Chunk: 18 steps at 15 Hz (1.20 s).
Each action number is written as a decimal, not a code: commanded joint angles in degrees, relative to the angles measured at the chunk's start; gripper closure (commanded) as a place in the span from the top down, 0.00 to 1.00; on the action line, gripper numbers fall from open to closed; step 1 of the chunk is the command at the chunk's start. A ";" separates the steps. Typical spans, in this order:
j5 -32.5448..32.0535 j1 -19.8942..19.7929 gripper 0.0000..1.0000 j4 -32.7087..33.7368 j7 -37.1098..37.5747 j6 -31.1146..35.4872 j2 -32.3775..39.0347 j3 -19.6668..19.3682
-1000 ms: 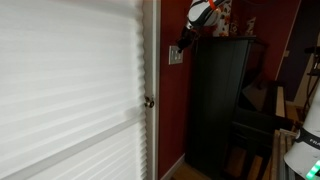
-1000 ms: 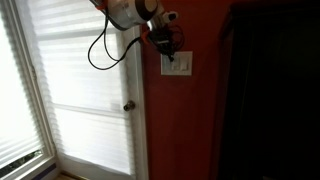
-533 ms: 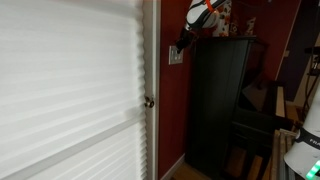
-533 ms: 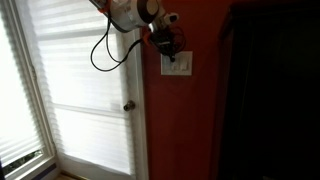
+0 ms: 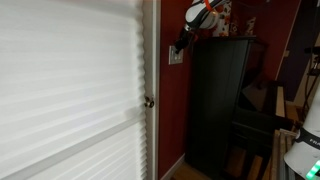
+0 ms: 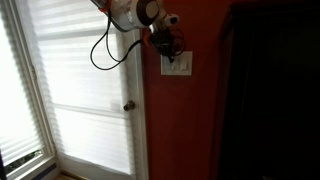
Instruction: Turn off the switches in the middle and on the right
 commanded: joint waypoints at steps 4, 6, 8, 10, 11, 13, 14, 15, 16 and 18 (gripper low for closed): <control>1.55 -0.61 0.04 2.12 -1.97 -2.75 1.39 0.27; 0.64 -0.43 0.05 2.10 0.17 -7.16 0.79 -0.08; 0.07 -0.36 0.05 2.42 1.80 -10.18 0.72 -0.29; -0.13 -0.41 0.05 2.80 2.58 -10.86 0.96 -0.39; -0.20 -0.44 0.05 2.90 2.61 -10.38 1.09 -0.42; -0.65 -0.45 0.05 3.30 2.77 -10.00 1.44 -0.58; -0.83 -0.47 0.04 3.56 2.56 -9.50 1.76 -0.63; -0.94 -0.51 0.04 3.85 2.30 -9.21 2.11 -0.65; -1.31 -0.49 0.04 4.21 2.65 -9.46 2.52 -0.77; -1.83 -0.51 0.04 4.76 2.76 -9.44 3.30 -0.91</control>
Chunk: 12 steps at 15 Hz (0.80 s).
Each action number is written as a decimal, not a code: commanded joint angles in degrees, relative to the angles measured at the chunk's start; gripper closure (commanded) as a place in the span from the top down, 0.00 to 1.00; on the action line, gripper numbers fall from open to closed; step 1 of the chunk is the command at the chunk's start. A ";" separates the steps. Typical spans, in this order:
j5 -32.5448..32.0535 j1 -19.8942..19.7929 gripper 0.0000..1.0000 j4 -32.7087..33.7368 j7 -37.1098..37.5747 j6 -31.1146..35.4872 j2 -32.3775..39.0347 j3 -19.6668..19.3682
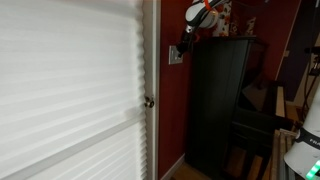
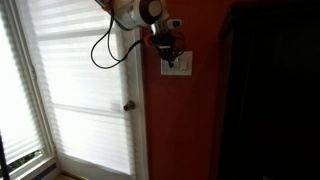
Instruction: Turn off the switches in the middle and on the right
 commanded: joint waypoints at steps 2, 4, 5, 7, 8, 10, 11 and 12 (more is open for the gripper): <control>-1.83 -0.33 0.05 3.24 1.31 -0.08 3.08 -0.18; -1.26 -0.45 0.05 3.85 0.95 0.23 3.87 -0.04; -0.70 -0.54 0.04 4.14 0.53 0.48 4.20 0.15; 0.32 -0.68 0.04 4.70 -0.10 0.79 4.71 0.54; 0.51 -0.70 0.04 5.00 0.09 0.66 4.97 0.59; 1.33 -0.85 0.04 5.08 -0.37 1.34 5.25 0.87; 1.83 -0.95 0.04 5.11 -0.68 1.56 5.28 1.00; 2.26 -1.04 0.04 5.06 -1.11 2.04 5.35 1.12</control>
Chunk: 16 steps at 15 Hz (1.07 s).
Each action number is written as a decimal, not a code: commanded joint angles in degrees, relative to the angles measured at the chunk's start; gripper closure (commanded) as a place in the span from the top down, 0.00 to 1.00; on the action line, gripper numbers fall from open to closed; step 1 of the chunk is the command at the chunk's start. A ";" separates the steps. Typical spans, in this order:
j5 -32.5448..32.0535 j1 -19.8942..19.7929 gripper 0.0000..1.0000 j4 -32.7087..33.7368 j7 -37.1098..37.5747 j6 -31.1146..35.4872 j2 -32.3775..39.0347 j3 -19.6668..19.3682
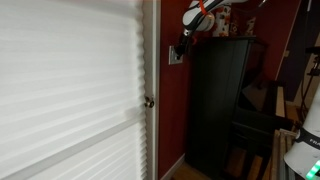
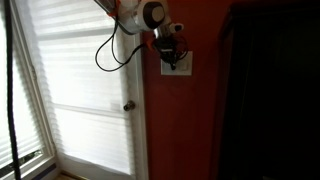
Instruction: Turn off the switches in the middle and on the right
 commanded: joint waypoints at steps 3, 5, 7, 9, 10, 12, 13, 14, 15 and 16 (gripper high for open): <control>5.10 -1.43 0.04 1.67 -3.56 3.44 1.62 2.18; 6.90 -1.82 0.04 1.61 -4.87 3.55 1.61 2.57; 5.16 -1.47 0.04 1.79 -2.48 0.42 1.27 1.55; 1.78 -0.72 0.04 1.77 1.31 -2.56 0.34 0.20; 1.54 -0.69 0.05 1.89 2.20 -3.71 0.03 0.11; 0.31 -0.50 0.05 2.21 4.42 -6.24 -0.57 -0.32; -0.70 -0.43 0.05 2.45 5.41 -7.32 -0.68 -0.59; -1.14 -0.51 0.05 2.67 5.73 -7.44 -0.65 -0.61; -2.26 -0.52 0.05 2.92 6.18 -7.17 -0.59 -0.86; -2.89 -0.57 0.05 3.25 6.51 -7.50 -0.52 -0.98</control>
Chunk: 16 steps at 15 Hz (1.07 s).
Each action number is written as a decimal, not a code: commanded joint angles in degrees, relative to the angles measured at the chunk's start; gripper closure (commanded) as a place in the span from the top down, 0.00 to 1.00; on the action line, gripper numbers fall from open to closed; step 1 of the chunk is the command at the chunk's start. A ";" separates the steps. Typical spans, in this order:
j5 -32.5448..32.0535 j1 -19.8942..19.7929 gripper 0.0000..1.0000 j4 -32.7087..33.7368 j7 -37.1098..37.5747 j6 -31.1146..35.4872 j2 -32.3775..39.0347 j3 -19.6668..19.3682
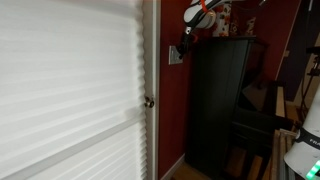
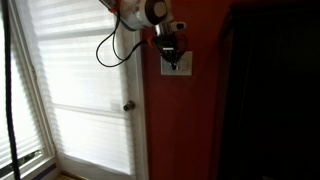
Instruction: Turn off the switches in the middle and on the right
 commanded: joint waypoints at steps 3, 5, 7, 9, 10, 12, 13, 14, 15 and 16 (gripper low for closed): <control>-5.28 0.25 0.04 1.74 3.18 -0.69 -0.01 -1.30; -6.45 0.24 0.04 2.08 3.68 -0.96 0.09 -1.64; -7.17 0.13 0.04 2.40 3.86 -0.28 0.43 -1.90; -7.28 -0.05 0.04 2.76 3.52 0.22 0.86 -2.02; -6.96 -0.19 0.04 3.01 3.27 0.63 1.22 -2.02; -6.47 -0.30 0.04 3.39 3.52 1.34 1.94 -2.12; -6.48 -0.30 0.04 3.43 3.51 1.74 2.29 -2.19; -6.60 -0.28 0.05 3.57 3.65 2.03 2.67 -2.29; -6.24 -0.33 0.04 3.68 3.61 2.18 2.98 -2.24; -6.15 -0.37 0.04 3.78 3.49 2.76 3.33 -2.22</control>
